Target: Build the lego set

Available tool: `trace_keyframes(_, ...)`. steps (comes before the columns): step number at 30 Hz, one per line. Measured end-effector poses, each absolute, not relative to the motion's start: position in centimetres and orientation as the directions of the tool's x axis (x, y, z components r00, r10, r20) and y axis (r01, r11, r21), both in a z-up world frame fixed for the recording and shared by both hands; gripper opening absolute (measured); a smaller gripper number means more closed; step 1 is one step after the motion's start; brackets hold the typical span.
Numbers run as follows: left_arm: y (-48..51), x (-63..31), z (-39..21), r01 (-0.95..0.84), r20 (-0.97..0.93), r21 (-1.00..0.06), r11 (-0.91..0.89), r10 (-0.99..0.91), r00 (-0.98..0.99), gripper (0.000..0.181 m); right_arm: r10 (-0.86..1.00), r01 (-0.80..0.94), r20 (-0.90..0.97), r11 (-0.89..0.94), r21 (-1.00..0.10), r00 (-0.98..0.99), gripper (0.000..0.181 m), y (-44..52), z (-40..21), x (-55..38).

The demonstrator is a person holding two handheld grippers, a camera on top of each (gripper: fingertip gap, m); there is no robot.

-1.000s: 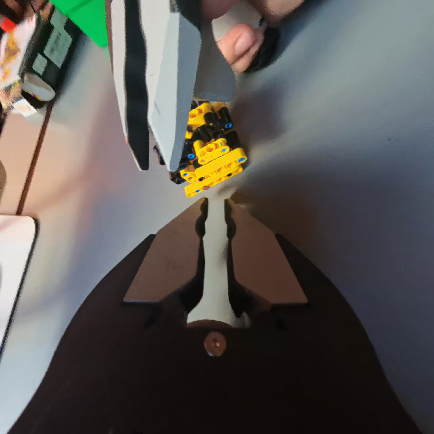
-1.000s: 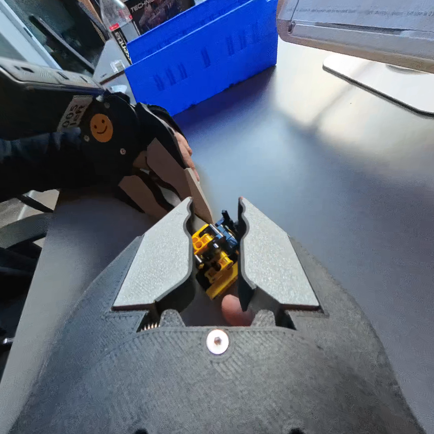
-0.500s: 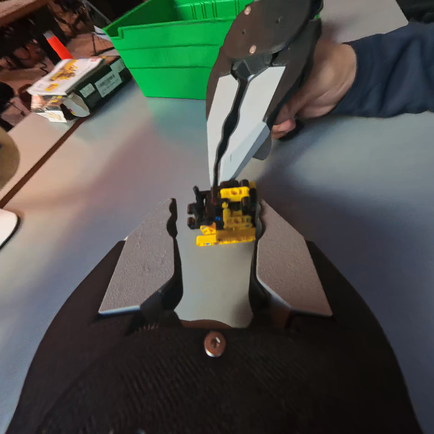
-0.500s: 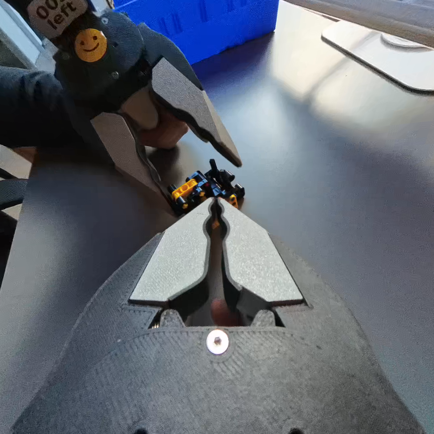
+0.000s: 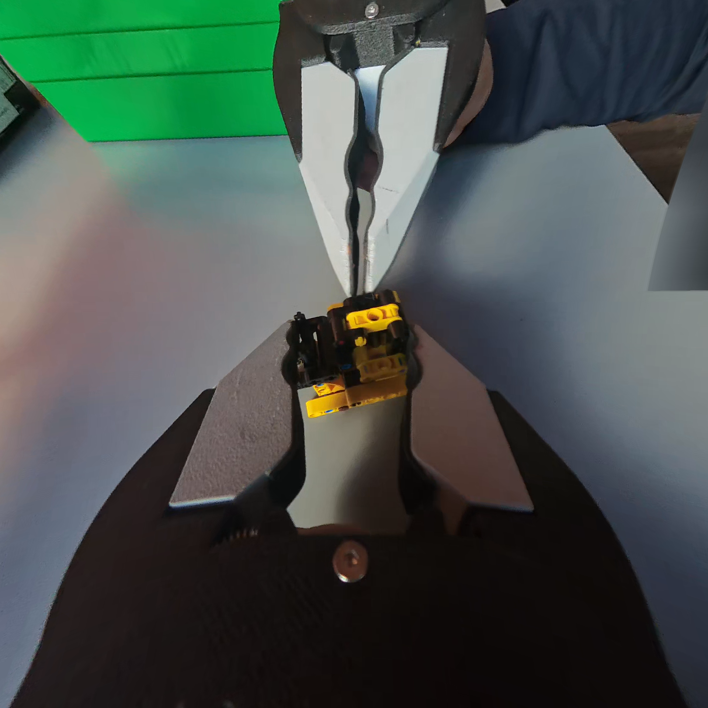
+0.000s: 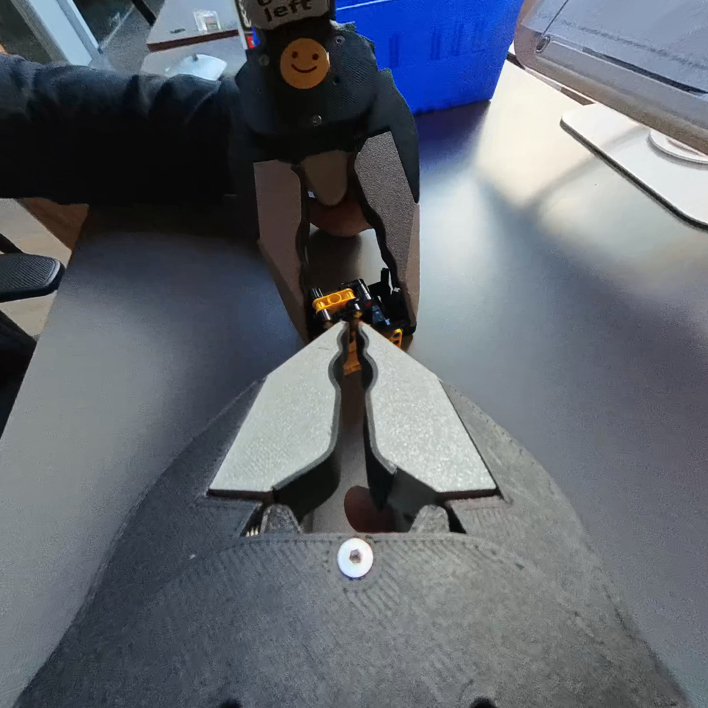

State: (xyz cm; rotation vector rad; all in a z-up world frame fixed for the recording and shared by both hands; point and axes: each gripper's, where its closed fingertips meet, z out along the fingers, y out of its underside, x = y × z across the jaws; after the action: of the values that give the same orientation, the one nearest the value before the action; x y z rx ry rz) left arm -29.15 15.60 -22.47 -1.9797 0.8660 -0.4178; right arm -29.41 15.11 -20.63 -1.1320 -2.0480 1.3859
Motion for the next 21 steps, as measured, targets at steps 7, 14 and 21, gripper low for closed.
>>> trace_keyframes(7, 15.4, -29.1, -22.5, -0.413, -0.042, -0.846, -0.337, -0.73, 0.682, 0.053, 0.794, 0.395, -0.095, 0.19, -0.899, -0.6, 0.006, 15.4, -20.8, -29.0)
trace_keyframes(14, 15.1, -28.9, -22.5, -0.425, -0.051, -0.846, -0.323, -0.743, 0.667, 0.053, 0.784, 0.362, -0.013, 0.273, -0.891, -0.621, 0.006, 14.5, -21.3, -29.1)
trace_keyframes(21, 14.6, -28.6, -22.4, -0.434, -0.045, -0.846, -0.31, -0.769, 0.637, 0.053, 0.759, 0.339, 0.025, 0.319, -0.885, -0.65, 0.001, 13.8, -21.4, -28.8)
